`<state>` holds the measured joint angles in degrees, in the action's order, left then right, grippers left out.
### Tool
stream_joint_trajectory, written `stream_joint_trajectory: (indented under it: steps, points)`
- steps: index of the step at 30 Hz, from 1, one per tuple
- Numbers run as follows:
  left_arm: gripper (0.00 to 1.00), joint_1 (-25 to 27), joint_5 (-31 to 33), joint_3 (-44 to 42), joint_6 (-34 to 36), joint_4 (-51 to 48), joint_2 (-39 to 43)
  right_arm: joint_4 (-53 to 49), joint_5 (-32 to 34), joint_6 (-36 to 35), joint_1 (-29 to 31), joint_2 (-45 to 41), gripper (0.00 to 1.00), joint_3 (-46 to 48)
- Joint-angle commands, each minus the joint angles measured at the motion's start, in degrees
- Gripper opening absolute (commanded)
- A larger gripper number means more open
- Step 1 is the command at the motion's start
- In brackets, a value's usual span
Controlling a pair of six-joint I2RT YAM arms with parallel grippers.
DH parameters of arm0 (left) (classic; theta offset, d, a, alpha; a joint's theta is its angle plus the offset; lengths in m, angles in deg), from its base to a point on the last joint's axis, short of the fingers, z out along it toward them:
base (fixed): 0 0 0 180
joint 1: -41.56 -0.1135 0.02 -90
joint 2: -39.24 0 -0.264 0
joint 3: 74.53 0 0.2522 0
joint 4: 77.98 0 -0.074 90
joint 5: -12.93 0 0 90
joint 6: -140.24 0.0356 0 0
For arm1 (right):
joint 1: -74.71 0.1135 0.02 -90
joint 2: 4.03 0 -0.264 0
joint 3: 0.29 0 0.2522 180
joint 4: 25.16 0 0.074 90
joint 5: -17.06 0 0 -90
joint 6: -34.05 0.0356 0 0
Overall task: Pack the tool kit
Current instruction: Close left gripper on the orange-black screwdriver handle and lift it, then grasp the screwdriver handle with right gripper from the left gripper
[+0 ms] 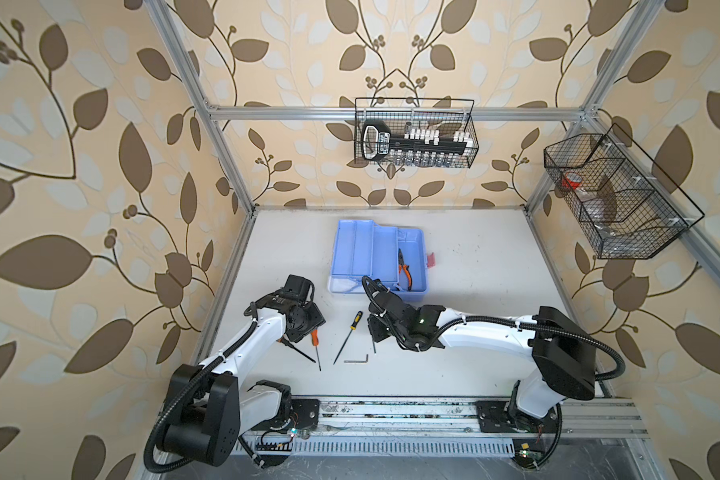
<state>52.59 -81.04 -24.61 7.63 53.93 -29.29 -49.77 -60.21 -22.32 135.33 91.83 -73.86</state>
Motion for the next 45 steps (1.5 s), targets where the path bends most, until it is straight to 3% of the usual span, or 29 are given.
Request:
stream_joint_trajectory:
  steps: [1,10,14,24,27,30,33,39,40,41,45]
  points:
    - [0.50,0.8,3.8,-0.4,-1.8,1.3,-2.0,1.6,-1.8,0.0,-0.5,-1.0,0.22,1.8]
    - [0.38,0.8,5.4,0.8,-1.5,3.0,-8.2,3.9,-3.7,-0.2,-2.8,-2.4,0.22,5.4]
    - [0.28,0.9,5.2,1.0,-1.6,4.0,-9.9,3.8,-4.1,-0.9,-3.7,-2.8,0.22,6.2]
    - [0.08,1.8,5.3,2.9,1.1,1.2,-7.5,3.0,-3.5,-2.3,-4.9,-4.8,0.21,6.6]
    - [0.00,3.3,6.7,4.4,1.2,-1.8,-4.9,6.8,-9.1,-2.8,-6.5,-7.5,0.20,8.4]
    - [0.00,6.0,7.6,6.3,0.6,-4.0,-1.6,11.3,-16.1,-3.7,-8.0,-9.5,0.20,9.4]
    - [0.00,8.8,7.4,8.8,1.1,-5.7,1.4,11.8,-17.6,-7.1,-6.6,-9.7,0.19,7.6]
    - [0.00,10.0,3.5,11.5,3.2,-6.8,4.5,18.7,-26.9,-9.9,-3.3,-6.0,0.21,5.3]
    - [0.00,10.1,3.4,11.7,3.2,-7.0,4.7,20.5,-29.1,-7.0,-3.3,-4.9,0.45,4.9]
    - [0.00,10.2,3.2,12.0,3.3,-7.2,4.9,22.0,-30.2,-5.6,-3.3,-3.6,0.54,4.4]
    - [0.00,10.2,-1.1,12.0,3.7,-6.3,6.3,26.6,-32.8,-3.0,-3.3,0.6,0.64,2.5]
